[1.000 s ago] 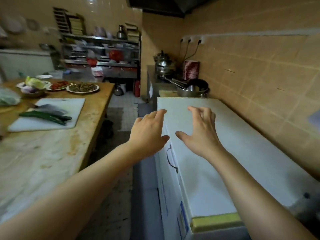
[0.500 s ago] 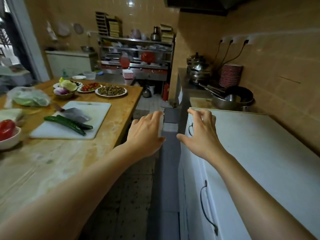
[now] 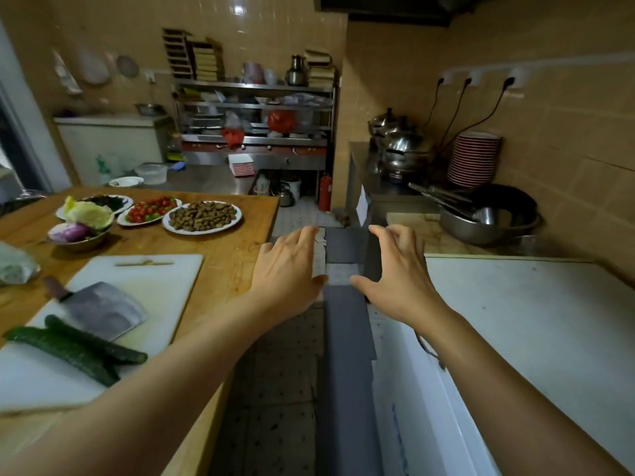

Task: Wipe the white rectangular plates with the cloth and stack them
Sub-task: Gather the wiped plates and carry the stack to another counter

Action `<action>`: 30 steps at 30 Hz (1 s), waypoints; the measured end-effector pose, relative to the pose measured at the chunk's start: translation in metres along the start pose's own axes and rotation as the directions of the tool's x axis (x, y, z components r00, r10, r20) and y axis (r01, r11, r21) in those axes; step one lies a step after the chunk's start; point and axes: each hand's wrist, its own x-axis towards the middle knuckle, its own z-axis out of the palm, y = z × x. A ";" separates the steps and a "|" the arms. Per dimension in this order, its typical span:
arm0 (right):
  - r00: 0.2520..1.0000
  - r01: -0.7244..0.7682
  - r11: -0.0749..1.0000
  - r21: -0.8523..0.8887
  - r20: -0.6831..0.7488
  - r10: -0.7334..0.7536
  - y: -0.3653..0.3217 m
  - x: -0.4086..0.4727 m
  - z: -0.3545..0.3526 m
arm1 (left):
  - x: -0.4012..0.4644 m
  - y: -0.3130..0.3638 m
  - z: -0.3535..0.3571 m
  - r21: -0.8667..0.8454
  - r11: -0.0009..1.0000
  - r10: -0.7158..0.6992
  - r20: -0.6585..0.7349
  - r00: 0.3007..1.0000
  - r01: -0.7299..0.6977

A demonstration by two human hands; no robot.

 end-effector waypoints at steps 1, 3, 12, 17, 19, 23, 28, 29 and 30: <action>1.000 -0.004 1.000 0.007 0.008 0.004 0.006 0.017 0.008 | 0.016 -0.007 0.007 0.003 1.000 -0.001 0.004 1.000 0.001; 1.000 0.004 1.000 0.022 0.015 -0.005 0.019 0.052 0.026 | 0.049 -0.021 0.022 0.017 1.000 -0.013 0.010 1.000 0.013; 0.996 0.062 0.997 0.045 0.065 -0.064 0.097 0.248 0.089 | 0.233 -0.065 0.085 0.024 0.993 -0.117 0.026 0.993 0.117; 0.991 0.085 0.995 0.060 0.097 -0.090 0.124 0.344 0.121 | 0.317 -0.095 0.111 0.036 0.981 -0.195 0.040 0.980 0.193; 0.988 0.085 0.994 0.072 0.121 -0.093 0.134 0.374 0.138 | 0.346 -0.108 0.124 0.033 0.977 -0.214 0.058 0.975 0.212; 0.983 0.096 0.993 0.070 0.152 -0.106 0.154 0.440 0.175 | 0.410 -0.138 0.155 0.021 0.973 -0.232 0.079 0.969 0.231; 0.981 0.112 0.992 0.057 0.153 -0.120 0.163 0.538 0.224 | 0.505 -0.188 0.190 -0.008 0.971 -0.240 0.061 0.969 0.241; 0.982 0.108 0.993 0.054 0.148 -0.115 0.163 0.560 0.232 | 0.527 -0.199 0.195 -0.009 0.971 -0.238 0.060 0.969 0.239; 0.983 0.104 0.993 0.050 0.145 -0.110 0.164 0.582 0.241 | 0.549 -0.211 0.200 -0.014 0.971 -0.239 0.064 0.969 0.240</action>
